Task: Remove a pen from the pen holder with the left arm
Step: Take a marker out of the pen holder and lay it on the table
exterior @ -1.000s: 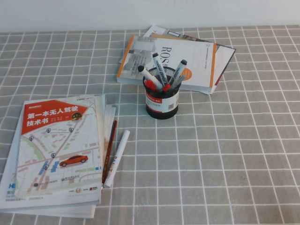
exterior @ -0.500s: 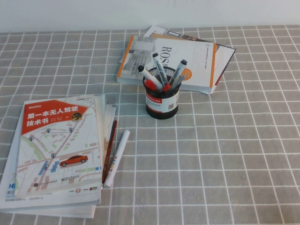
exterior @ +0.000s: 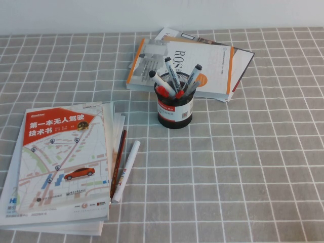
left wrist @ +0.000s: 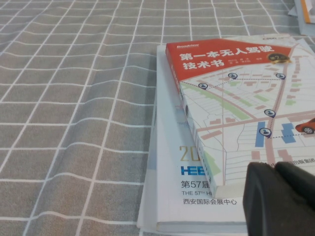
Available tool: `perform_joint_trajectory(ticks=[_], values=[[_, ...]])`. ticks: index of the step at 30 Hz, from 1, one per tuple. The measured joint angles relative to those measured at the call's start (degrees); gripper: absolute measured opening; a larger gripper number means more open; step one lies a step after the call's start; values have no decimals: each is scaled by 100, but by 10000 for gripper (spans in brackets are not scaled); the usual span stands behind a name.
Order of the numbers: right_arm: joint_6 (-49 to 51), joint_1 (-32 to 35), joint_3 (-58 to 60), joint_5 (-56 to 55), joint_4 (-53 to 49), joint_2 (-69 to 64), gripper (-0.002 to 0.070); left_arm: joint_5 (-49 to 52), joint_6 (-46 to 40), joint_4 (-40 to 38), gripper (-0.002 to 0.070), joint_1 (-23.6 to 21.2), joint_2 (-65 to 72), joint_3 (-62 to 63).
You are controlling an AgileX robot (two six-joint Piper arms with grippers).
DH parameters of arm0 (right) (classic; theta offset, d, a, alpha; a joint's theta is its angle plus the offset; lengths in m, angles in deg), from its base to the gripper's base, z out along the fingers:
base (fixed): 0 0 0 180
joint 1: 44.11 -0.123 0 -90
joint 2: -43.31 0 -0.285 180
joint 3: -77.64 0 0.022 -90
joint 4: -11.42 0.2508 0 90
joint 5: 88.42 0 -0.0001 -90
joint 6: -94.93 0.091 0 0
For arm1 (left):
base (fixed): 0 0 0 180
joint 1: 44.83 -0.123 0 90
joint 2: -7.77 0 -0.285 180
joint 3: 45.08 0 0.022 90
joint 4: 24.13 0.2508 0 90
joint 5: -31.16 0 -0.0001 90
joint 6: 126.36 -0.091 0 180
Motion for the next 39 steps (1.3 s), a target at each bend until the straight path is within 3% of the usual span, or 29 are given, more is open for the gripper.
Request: perform_joint_trajectory(ticks=[5,12,36,39], values=[[0,0,0,0,0,0,-13,-92,0,-102,-4,0,0,0],[0,0,0,0,0,0,-13,-880,0,-987,-4,0,0,0],[0,0,0,0,0,0,-13,-1058,-40,-1130,-4,0,0,0],[0,0,0,0,0,0,-13,-1071,94,-1603,-4,0,0,0]])
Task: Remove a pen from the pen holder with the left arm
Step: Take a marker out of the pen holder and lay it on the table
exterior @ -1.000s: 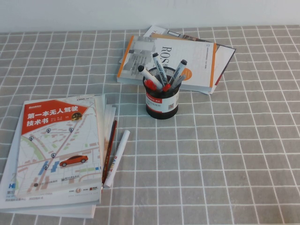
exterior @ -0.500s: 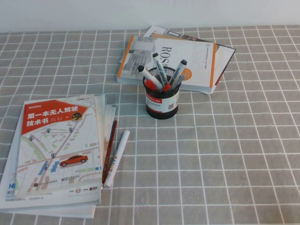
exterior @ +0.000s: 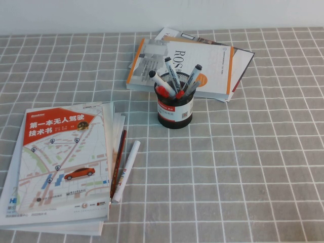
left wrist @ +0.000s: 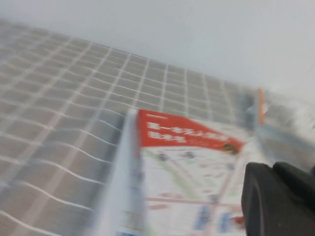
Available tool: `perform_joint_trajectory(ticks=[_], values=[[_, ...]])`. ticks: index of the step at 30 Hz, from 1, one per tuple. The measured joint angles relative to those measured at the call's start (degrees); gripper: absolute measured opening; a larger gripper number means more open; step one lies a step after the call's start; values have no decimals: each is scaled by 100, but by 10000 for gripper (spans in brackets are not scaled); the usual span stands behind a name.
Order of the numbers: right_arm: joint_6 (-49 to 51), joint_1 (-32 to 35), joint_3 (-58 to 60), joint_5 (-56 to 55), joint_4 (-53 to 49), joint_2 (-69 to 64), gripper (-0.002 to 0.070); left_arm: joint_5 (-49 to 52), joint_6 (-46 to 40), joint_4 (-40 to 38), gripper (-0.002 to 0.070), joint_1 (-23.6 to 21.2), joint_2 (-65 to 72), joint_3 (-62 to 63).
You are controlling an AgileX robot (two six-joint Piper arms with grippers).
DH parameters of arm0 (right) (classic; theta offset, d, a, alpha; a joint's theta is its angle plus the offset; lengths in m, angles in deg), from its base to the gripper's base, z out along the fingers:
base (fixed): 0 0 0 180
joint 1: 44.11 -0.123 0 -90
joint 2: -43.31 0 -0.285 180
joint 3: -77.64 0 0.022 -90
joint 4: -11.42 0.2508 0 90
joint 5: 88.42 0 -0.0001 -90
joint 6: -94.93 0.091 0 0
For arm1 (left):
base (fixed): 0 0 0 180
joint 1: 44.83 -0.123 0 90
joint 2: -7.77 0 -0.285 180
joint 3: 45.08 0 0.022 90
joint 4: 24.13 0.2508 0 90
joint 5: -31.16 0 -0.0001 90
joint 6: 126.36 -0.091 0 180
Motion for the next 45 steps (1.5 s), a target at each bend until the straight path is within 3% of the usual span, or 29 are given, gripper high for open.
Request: perform_joint_trajectory(ticks=[7,14,18,23,32,38,45], values=[[0,0,0,0,0,0,-13,-326,984,-3118,-4,0,0,0],[0,0,0,0,0,0,-13,-1091,884,-3374,-4,0,0,0],[0,0,0,0,0,0,-13,-651,738,-3294,-4,0,0,51],[0,0,0,0,0,0,-13,1082,-614,-3042,-4,0,520,1106],[0,0,0,0,0,0,-13,2774,-2664,-3163,0,0,3031,3046],[0,0,0,0,0,0,-13,3202,-5374,-5200,128,66,4405,3498],[0,0,0,0,0,0,-13,2966,-8156,-6951,330,923,5565,3618]])
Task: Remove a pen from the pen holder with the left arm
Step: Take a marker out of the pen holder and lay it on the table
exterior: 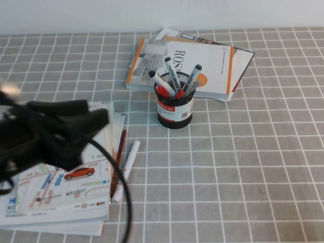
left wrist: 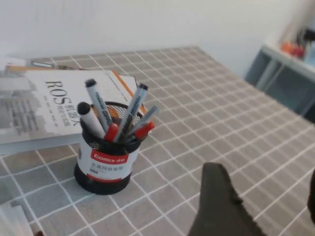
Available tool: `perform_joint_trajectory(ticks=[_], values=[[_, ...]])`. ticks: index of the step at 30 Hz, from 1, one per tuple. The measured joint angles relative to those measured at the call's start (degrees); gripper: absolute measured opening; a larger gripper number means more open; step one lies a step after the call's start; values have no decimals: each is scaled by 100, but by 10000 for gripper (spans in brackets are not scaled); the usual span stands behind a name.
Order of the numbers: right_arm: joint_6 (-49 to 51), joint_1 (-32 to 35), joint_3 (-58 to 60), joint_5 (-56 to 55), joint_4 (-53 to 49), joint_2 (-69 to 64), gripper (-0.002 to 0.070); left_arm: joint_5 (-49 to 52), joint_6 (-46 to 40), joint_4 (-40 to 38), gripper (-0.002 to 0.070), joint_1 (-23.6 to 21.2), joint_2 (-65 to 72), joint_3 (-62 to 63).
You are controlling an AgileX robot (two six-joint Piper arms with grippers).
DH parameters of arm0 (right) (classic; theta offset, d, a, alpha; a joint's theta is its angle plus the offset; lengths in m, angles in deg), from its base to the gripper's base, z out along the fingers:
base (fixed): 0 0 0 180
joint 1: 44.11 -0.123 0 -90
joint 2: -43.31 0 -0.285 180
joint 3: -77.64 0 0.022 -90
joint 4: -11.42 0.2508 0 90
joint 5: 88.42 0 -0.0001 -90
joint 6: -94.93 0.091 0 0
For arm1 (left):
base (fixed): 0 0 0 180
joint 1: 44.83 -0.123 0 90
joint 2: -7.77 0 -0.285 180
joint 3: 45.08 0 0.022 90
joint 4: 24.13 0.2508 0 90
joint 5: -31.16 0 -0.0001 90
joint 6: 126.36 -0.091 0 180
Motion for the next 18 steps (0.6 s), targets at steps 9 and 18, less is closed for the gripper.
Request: perform_joint_trajectory(ticks=[9,18], values=[[0,0,0,0,0,0,-13,-1123,-2825,-725,373,1363,1489,252],[0,0,0,0,0,0,-13,-1485,-2988,-825,375,1445,3168,1681]])
